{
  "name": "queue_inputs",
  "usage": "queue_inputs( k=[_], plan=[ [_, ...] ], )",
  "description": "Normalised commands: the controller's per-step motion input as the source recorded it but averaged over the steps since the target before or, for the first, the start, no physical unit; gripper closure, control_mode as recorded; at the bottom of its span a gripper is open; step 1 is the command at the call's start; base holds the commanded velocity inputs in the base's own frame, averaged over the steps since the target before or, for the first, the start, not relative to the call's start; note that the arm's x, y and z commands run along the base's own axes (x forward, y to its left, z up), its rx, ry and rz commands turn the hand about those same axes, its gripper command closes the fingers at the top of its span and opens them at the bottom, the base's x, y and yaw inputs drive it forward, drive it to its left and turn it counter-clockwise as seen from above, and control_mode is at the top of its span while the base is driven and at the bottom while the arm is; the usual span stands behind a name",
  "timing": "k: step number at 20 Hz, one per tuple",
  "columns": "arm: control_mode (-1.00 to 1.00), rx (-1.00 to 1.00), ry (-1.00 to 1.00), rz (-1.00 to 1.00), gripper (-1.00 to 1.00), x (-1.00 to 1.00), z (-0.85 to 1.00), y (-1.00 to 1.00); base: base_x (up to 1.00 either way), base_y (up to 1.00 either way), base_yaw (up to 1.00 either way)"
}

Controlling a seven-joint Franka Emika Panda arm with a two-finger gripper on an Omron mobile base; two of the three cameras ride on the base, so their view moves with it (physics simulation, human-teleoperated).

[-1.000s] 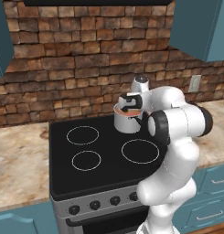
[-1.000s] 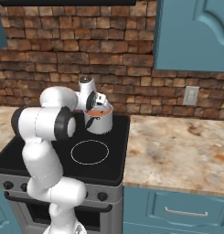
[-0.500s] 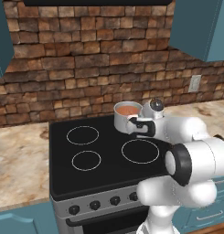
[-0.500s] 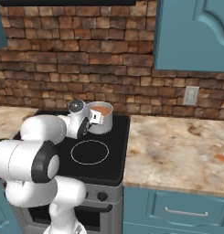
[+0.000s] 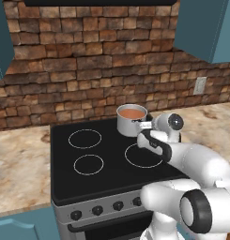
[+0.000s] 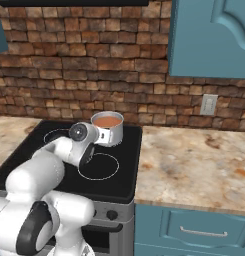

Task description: Retrieve the chicken drumstick from the fridge and place it on the saucepan with marinade on the stove.

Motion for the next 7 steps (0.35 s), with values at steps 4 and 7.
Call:
queue_inputs(
  k=[4, 7],
  plan=[
    [-1.0, 0.09, -0.12, 0.03, -1.0, -0.29, 0.28, -0.11, 0.0, 0.0, 0.0],
    [-1.0, 0.02, -0.23, 0.1, -1.0, -0.9, 0.67, 0.19, 0.0, 0.0, 0.0]
  ],
)
